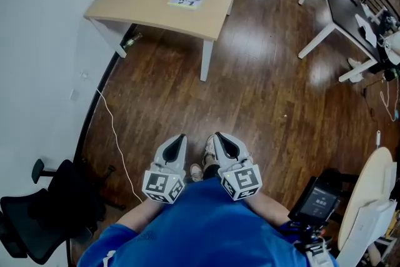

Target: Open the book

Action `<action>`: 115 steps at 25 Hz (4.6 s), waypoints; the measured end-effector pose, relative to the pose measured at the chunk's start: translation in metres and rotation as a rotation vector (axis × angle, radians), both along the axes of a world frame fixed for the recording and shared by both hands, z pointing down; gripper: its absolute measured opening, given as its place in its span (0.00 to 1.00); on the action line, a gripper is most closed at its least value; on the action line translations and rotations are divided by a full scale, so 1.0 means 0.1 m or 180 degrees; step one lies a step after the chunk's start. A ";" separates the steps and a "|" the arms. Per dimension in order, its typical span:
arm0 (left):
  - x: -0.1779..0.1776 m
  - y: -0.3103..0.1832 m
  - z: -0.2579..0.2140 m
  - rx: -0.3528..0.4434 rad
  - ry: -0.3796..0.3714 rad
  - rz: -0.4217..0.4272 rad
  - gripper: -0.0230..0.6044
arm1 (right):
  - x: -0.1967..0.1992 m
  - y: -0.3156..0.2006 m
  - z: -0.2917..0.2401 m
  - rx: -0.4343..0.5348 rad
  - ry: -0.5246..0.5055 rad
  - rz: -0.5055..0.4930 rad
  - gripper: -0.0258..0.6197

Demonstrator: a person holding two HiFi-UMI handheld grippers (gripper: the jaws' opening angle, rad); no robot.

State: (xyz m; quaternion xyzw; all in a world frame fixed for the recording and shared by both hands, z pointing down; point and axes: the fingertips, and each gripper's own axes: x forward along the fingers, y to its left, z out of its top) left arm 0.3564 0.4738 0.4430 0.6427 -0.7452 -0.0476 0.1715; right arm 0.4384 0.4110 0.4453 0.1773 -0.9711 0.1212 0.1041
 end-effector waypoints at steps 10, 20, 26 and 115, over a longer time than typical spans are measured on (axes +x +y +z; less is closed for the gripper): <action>-0.43 -0.86 -0.14 0.0005 -0.0129 -0.0019 0.05 | -0.46 -0.82 -0.07 0.0033 -0.0039 -0.0089 0.04; -0.71 -1.56 -0.16 -0.0035 -0.0241 -0.0173 0.05 | -0.83 -1.58 -0.01 -0.0027 -0.0116 -0.0268 0.04; -1.05 -1.87 -0.13 -0.0076 -0.0263 -0.0179 0.05 | -1.15 -1.85 0.04 -0.0096 -0.0112 -0.0251 0.04; -5.54 -5.84 0.85 -0.0851 0.0088 0.1997 0.05 | -4.90 -5.45 1.63 -0.1517 0.0935 0.2022 0.17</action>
